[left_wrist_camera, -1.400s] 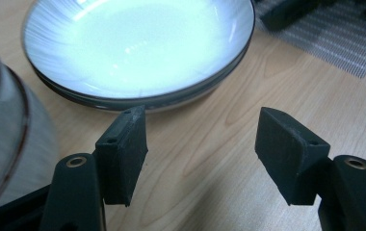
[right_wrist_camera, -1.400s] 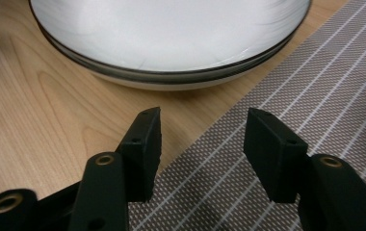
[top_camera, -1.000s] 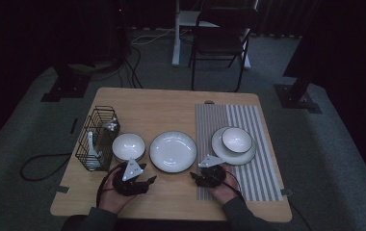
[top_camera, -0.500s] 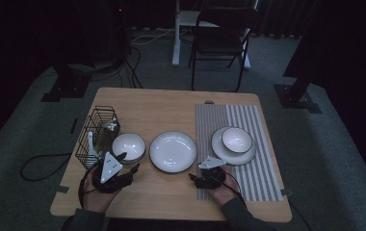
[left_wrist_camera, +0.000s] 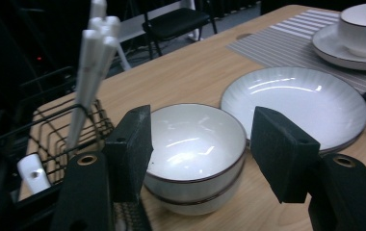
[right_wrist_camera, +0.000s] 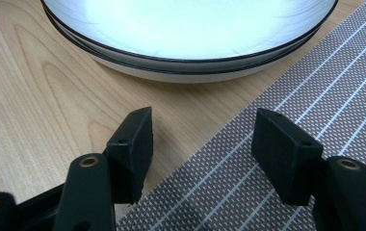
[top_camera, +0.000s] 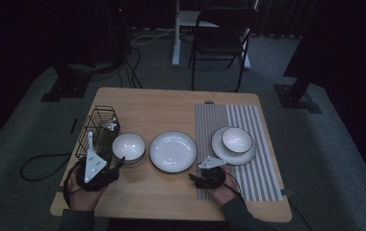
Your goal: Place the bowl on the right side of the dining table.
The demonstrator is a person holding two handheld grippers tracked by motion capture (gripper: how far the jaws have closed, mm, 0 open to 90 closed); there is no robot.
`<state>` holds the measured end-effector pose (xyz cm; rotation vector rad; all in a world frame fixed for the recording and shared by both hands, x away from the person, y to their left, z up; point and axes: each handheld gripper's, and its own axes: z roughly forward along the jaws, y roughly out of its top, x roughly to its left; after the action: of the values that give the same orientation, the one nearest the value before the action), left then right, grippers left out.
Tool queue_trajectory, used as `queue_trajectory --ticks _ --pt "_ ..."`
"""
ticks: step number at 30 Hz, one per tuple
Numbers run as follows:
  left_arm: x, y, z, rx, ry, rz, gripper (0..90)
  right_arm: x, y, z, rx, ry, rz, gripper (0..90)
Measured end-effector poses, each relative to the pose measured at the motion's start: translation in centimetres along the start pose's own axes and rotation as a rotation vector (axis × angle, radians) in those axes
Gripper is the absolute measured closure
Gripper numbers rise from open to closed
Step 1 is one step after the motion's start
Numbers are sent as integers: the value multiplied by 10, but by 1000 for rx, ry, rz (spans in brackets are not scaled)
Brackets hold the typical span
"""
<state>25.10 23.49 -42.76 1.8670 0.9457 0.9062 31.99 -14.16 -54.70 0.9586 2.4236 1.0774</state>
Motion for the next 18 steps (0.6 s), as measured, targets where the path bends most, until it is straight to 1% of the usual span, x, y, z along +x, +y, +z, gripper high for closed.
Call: queue_trajectory --ticks 3,4,7,12,18 --pt "3 -1 -1 0 14 -6 413 0 0 0 0 0 1 398" --pt "6 -1 -2 -6 17 -19 414 0 0 0 0 0 1 397" --pt "8 -2 -2 -6 24 -25 415 0 0 0 1 0 1 397" --pt "15 -3 -4 -15 42 -51 415 0 0 0 1 0 1 397" --pt "21 -7 -6 -24 73 -73 410 0 0 0 1 0 1 398"
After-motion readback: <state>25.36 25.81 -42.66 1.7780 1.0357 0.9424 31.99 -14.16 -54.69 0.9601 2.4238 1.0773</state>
